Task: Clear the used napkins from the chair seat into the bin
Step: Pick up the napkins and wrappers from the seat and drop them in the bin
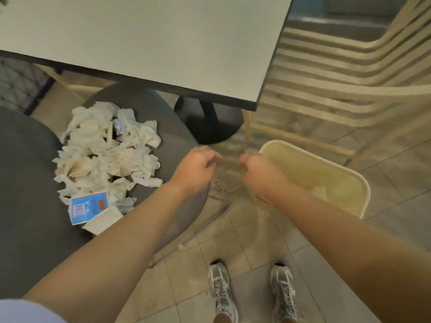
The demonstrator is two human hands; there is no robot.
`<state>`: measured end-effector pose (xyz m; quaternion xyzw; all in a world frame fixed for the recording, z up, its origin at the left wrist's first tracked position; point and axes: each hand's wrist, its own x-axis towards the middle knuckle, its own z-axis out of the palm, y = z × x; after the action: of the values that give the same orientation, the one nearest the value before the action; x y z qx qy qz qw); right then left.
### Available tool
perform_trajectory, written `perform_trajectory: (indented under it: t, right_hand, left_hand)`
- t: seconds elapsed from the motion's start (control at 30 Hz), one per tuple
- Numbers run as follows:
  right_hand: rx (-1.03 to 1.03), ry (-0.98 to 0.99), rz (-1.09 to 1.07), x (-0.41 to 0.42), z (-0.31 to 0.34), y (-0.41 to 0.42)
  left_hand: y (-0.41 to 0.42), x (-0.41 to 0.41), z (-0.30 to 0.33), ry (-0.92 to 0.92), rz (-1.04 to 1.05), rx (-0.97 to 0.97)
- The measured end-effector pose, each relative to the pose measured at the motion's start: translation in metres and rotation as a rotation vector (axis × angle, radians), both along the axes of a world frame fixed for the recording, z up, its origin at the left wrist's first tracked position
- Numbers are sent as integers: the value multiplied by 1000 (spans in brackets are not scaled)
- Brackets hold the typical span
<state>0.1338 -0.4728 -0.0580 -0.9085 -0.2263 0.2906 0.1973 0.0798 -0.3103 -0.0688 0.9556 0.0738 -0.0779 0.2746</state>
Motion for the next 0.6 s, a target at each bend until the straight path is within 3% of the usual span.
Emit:
perform_trajectory:
  t: [0.2, 0.6]
  right_hand:
    - [104, -8, 101, -23, -6, 90]
    - [-5, 90, 311, -45, -51, 219]
  left_hand:
    - [88, -41, -2, 6, 113, 29]
    - [217, -80, -41, 207, 264, 140]
